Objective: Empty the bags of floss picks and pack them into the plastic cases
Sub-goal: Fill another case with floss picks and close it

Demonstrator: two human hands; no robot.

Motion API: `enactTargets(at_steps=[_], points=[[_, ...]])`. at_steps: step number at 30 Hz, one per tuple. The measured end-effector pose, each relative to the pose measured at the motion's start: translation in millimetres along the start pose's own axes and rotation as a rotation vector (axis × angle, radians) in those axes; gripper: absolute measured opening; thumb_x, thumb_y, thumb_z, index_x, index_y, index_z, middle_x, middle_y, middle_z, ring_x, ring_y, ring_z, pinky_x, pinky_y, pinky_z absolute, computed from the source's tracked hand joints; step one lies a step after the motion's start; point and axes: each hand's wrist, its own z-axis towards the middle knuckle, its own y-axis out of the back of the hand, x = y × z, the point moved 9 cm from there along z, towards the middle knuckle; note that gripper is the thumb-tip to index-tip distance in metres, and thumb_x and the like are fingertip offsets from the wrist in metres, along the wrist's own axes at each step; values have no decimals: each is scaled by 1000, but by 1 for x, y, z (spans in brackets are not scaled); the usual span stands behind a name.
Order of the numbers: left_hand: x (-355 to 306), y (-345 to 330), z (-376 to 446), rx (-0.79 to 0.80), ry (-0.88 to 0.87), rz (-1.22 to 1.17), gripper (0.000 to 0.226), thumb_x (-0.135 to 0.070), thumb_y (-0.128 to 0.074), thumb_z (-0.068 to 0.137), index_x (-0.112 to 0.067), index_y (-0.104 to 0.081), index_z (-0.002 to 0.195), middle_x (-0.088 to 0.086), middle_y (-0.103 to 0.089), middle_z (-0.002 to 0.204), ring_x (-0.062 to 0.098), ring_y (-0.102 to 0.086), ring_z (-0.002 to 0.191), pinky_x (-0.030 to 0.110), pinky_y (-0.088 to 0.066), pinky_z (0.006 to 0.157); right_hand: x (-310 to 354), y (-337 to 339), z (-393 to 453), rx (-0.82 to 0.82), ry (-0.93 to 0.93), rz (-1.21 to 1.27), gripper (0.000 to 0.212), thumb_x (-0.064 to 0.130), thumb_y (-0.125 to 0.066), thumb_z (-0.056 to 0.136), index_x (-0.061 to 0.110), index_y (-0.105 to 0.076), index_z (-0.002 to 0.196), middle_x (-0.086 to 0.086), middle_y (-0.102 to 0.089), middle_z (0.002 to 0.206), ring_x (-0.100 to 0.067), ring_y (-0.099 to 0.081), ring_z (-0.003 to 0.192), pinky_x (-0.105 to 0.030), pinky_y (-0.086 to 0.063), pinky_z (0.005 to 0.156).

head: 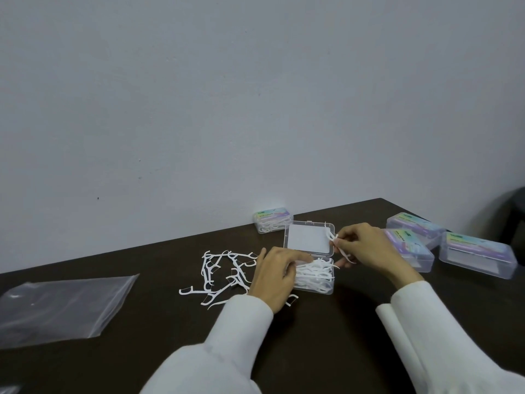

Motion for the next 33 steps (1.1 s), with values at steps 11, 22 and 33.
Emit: enactTargets(at_steps=[11,22,33], points=[[-25,-7,-3,20,-84,66,35,-13,-43,94,-32,-62,117,-13,-58,123,2,-38,123,36,2,115,7,-1,-3,23,9,118,8,11,-55,92,11,-62,87,-6,-64,78,-10,-68,57,-12,-49,47],[-58,-33,-20,-4,-481,506,40,-51,-37,89,-40,-59,121,2,-46,140,17,-26,136,59,5,109,1,14,1,-140,43,195,11,12,-54,92,7,-64,92,-9,-67,81,-5,-66,53,-12,-50,48],[-54,-30,-17,-88,-464,724,39,-53,-36,87,-39,-66,106,-1,-57,130,17,-37,128,60,-4,105,10,-2,-1,-50,102,153,9,10,-54,92,9,-63,90,-6,-65,78,-5,-65,59,-9,-46,48]])
